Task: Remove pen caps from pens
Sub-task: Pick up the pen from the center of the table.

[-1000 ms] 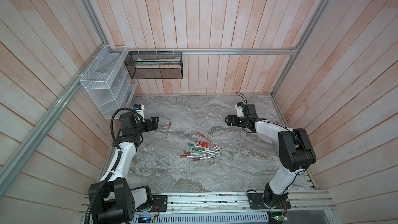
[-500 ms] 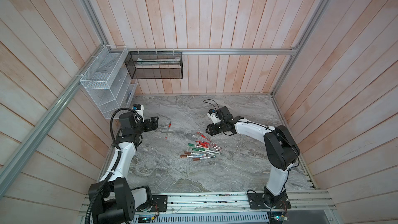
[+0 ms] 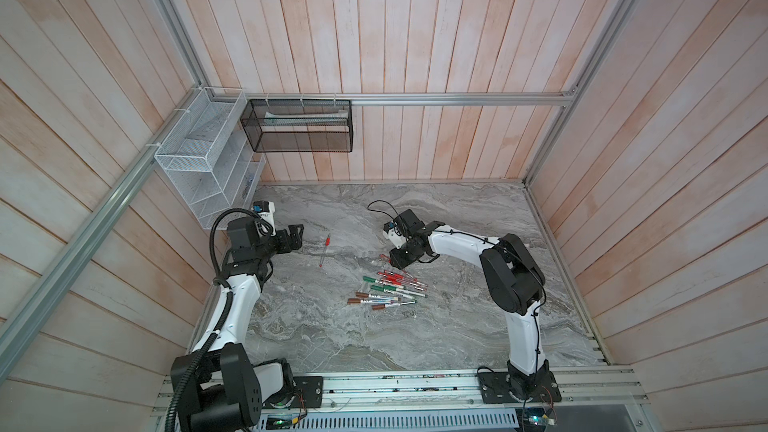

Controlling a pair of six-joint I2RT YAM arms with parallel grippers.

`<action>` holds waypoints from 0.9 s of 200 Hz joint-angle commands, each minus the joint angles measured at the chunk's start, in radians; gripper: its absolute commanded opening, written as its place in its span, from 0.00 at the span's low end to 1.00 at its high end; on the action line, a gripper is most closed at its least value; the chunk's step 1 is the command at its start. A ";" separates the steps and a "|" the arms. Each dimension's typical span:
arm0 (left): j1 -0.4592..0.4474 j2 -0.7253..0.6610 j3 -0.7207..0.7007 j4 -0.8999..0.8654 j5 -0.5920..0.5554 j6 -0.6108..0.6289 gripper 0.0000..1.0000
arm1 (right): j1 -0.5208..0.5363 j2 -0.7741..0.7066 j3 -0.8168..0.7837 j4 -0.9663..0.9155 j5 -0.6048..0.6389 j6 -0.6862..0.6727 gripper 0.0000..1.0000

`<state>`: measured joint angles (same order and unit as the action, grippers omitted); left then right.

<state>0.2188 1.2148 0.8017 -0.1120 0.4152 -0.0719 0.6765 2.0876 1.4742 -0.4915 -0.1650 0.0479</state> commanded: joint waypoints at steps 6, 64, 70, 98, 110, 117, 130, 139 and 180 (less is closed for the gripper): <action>0.007 -0.003 -0.011 0.015 0.017 0.001 0.96 | 0.005 0.027 -0.009 -0.068 0.026 -0.030 0.35; 0.006 0.012 0.003 0.006 0.022 0.001 0.95 | 0.010 0.033 0.008 -0.076 0.061 -0.043 0.19; 0.006 0.012 0.007 0.002 0.025 0.002 0.95 | 0.009 0.036 0.017 -0.080 0.062 -0.045 0.19; 0.007 0.015 -0.006 0.020 0.018 0.001 0.96 | 0.009 0.056 0.052 -0.080 0.061 -0.048 0.11; 0.007 0.014 0.003 0.008 0.020 0.001 0.95 | 0.010 0.063 0.074 -0.091 0.068 -0.045 0.07; 0.007 0.011 0.011 -0.003 0.025 0.001 0.95 | 0.010 0.064 0.084 -0.099 0.072 -0.045 0.06; 0.007 0.009 0.011 -0.005 0.029 0.002 0.95 | 0.008 0.054 0.093 -0.092 0.077 -0.039 0.05; 0.007 0.010 0.012 0.001 0.029 0.002 0.95 | 0.004 0.044 0.097 -0.082 0.078 -0.034 0.04; -0.012 0.027 0.130 -0.078 0.124 -0.034 0.95 | -0.061 -0.045 0.120 -0.004 0.009 0.067 0.00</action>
<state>0.2203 1.2263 0.8368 -0.1516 0.4500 -0.0814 0.6613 2.1201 1.5620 -0.5423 -0.1177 0.0387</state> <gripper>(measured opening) 0.953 0.098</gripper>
